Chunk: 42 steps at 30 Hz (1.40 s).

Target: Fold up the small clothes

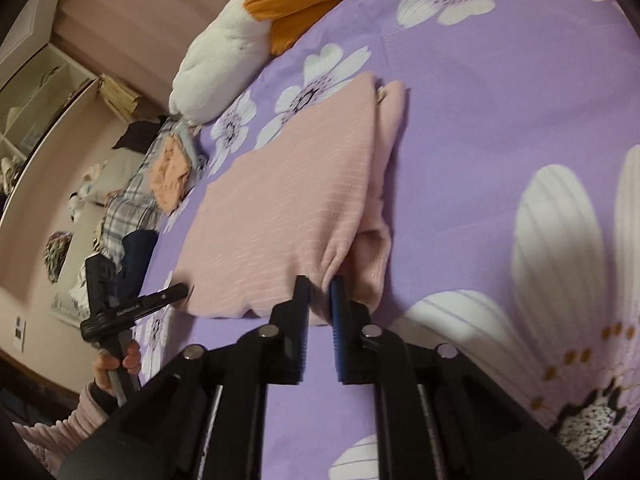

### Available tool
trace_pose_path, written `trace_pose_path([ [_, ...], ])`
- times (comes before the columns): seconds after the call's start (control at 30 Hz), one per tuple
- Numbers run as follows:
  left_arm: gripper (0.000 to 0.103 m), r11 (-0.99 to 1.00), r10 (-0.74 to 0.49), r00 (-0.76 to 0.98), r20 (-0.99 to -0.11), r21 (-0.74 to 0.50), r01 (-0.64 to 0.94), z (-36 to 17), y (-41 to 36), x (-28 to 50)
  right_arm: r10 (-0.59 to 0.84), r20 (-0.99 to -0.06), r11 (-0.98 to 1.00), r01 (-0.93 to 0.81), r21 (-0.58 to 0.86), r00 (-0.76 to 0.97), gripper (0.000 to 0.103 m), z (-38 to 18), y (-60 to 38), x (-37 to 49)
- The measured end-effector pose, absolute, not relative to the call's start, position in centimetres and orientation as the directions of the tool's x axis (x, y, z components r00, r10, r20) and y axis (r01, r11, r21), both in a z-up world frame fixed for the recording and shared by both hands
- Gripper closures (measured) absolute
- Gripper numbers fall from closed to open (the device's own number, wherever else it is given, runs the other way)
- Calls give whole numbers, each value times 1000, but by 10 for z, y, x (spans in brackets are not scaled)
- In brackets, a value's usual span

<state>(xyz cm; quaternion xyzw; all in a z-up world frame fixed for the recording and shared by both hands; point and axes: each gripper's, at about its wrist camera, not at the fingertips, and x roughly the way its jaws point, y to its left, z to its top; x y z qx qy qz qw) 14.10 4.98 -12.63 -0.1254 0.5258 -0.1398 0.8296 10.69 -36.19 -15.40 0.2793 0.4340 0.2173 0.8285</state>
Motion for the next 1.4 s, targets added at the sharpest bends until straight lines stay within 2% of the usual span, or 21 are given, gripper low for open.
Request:
trace_pose_path([
  [0.17, 74, 932, -356, 401, -844, -351, 90, -128, 52, 141, 554, -625, 812, -189, 552, 550, 96, -129, -363, 97],
  [0.27, 74, 931, -359, 396, -845, -351, 95, -128, 53, 141, 508, -678, 857, -231, 460, 532, 96, -118, -361, 92],
  [0.37, 74, 930, -363, 395, -844, -355, 94, -128, 53, 141, 424, -787, 905, -227, 359, 449, 95, -139, -348, 102],
  [0.43, 74, 931, -360, 395, -845, -352, 96, -127, 53, 140, 422, -804, 906, -193, 376, 418, 94, -151, -351, 109],
  [0.57, 74, 932, -360, 404, -841, -345, 113, -121, 57, 134, 434, -775, 900, -181, 397, 460, 86, -141, -353, 103],
  [0.67, 74, 927, -370, 423, -827, -357, 114, -112, 65, 126, 400, -745, 914, -175, 366, 534, 85, -121, -353, 96],
  [0.83, 74, 928, -362, 451, -816, -361, 93, -105, 79, 114, 427, -690, 899, -196, 391, 584, 85, -107, -342, 107],
  [0.93, 74, 932, -346, 449, -824, -356, 65, -109, 87, 110, 450, -694, 887, -193, 420, 562, 86, -120, -333, 118],
  [1.03, 74, 934, -338, 440, -832, -356, 44, -115, 92, 107, 414, -739, 902, -133, 410, 531, 86, -139, -334, 120],
  [1.1, 74, 936, -332, 440, -834, -350, 42, -116, 93, 106, 383, -771, 914, -88, 395, 509, 90, -152, -340, 116],
  [1.17, 74, 937, -329, 443, -834, -347, 42, -117, 94, 104, 381, -770, 914, -82, 398, 511, 90, -154, -344, 109],
  [1.27, 74, 937, -328, 449, -831, -347, 42, -116, 95, 102, 371, -773, 918, -75, 390, 515, 89, -146, -349, 99],
  [1.4, 74, 936, -330, 456, -827, -349, 44, -116, 95, 102, 358, -766, 922, -75, 379, 534, 80, -134, -352, 88],
])
